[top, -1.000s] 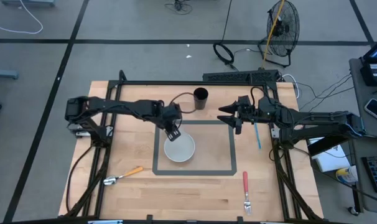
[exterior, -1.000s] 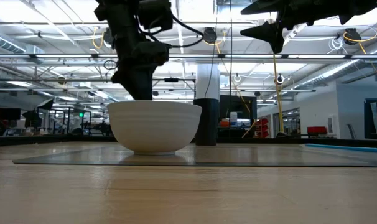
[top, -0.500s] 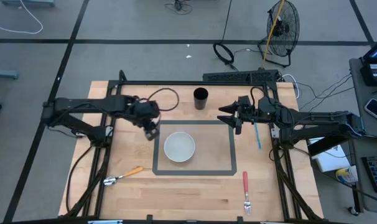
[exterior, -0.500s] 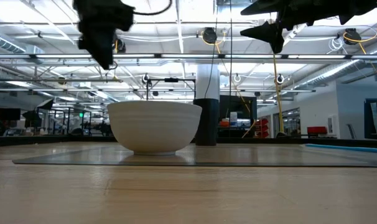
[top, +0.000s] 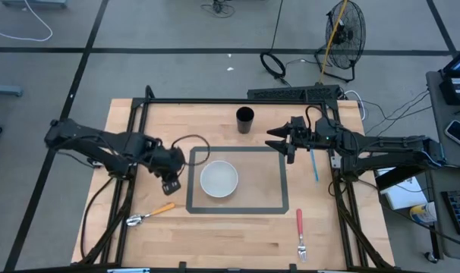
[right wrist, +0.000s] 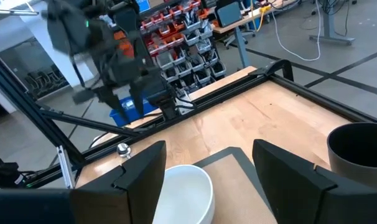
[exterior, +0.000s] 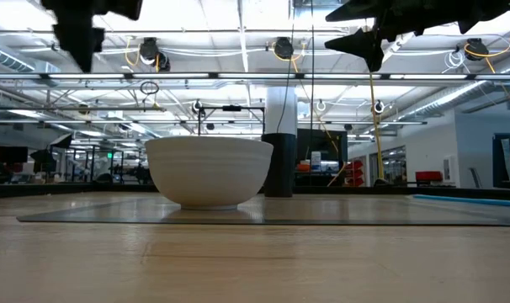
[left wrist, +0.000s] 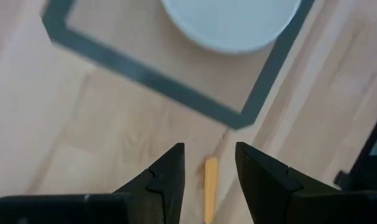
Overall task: Pick & Place Utensil
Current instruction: Put the yellow spoon into the white bowl on the light brown mat
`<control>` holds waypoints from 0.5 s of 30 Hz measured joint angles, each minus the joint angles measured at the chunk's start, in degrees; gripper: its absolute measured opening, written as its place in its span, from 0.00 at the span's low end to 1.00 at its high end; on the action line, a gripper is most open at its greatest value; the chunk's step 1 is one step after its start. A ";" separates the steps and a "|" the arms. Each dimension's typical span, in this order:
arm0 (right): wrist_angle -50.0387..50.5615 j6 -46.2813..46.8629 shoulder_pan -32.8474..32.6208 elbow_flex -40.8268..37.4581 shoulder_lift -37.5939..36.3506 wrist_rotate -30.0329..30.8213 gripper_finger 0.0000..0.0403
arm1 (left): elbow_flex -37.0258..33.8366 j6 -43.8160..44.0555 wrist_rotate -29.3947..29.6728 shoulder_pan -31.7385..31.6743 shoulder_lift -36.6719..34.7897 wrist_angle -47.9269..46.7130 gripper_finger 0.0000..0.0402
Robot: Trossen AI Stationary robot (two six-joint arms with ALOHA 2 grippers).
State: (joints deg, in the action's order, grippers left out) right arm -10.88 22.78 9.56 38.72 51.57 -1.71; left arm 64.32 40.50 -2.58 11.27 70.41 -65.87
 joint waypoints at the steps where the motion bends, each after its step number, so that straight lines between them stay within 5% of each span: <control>1: 0.01 -0.13 0.00 0.00 0.00 -0.02 0.59 | -1.02 1.25 -0.17 1.17 0.00 0.12 0.37; 15: 0.03 -2.64 -0.02 0.00 0.00 -6.01 0.59 | -17.71 21.42 -0.21 21.74 -0.38 17.80 0.37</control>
State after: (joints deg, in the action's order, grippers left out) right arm -10.85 20.14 9.54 38.72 51.57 -7.72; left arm 46.61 61.92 -2.79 33.02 70.03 -48.06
